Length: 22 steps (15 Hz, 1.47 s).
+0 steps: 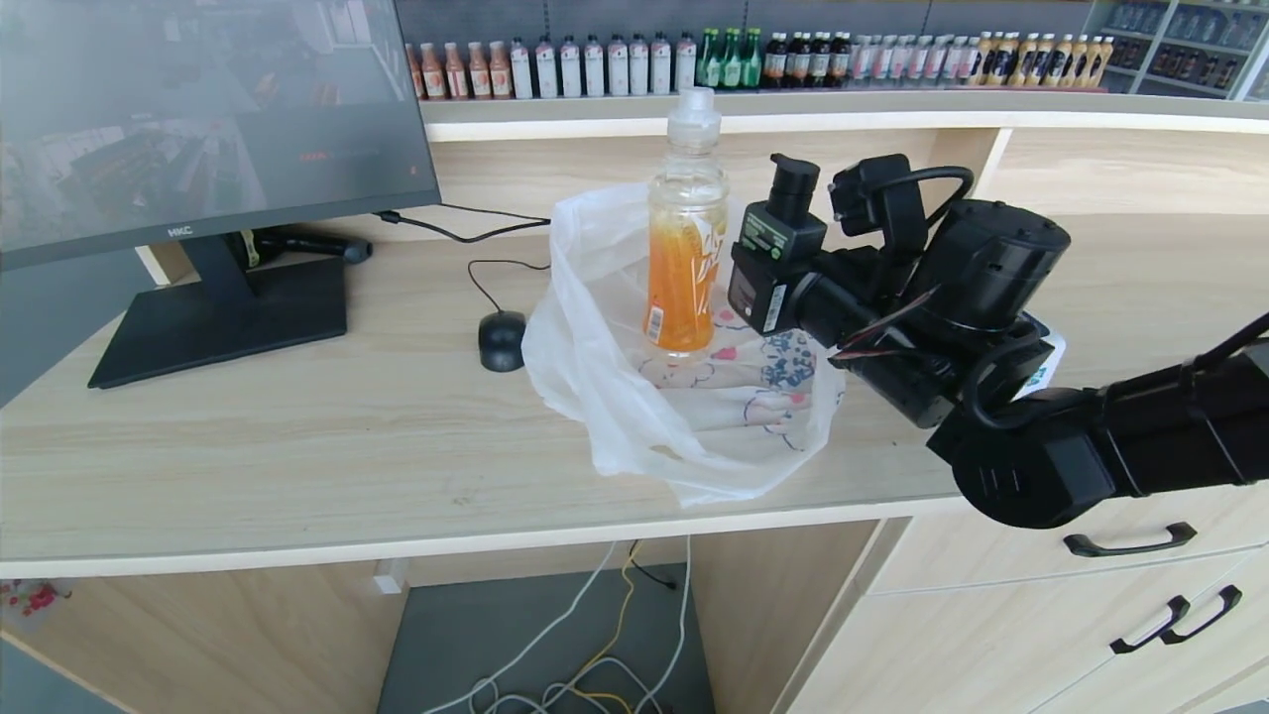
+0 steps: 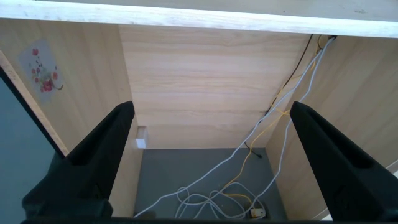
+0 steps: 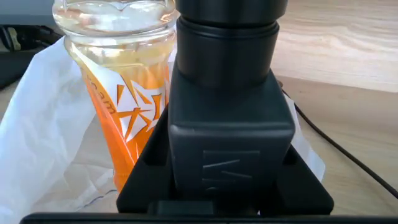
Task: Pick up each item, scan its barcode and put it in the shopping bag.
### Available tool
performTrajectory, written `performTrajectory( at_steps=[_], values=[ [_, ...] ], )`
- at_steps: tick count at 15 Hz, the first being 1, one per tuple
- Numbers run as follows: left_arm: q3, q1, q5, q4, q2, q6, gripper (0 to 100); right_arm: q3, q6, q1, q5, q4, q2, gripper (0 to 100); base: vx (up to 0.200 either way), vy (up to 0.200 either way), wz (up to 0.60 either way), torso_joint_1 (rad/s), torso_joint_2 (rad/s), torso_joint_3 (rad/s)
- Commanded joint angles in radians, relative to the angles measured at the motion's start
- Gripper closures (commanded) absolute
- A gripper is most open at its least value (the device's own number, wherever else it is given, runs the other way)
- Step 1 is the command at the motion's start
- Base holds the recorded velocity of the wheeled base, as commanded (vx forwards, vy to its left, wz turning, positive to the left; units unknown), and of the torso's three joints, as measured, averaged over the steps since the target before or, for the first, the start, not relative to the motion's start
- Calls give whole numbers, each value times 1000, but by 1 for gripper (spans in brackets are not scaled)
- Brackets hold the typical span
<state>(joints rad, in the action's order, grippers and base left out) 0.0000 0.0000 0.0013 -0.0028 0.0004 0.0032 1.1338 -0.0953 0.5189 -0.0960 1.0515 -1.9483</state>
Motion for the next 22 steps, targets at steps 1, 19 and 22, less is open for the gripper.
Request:
performTrajectory(
  at_steps=[1,19,22],
  values=[
    [0,0,0,0,0,0,0,-12,6,-5,-1,1,-21,100,0,0,0,0,0,0],
    [0,0,0,0,0,0,0,-63,5,-20,1,55,-103,100,0,0,0,0,0,0],
    [0,0,0,0,0,0,0,-83,3,-16,-1,65,-104,100,0,0,0,0,0,0]
  ],
)
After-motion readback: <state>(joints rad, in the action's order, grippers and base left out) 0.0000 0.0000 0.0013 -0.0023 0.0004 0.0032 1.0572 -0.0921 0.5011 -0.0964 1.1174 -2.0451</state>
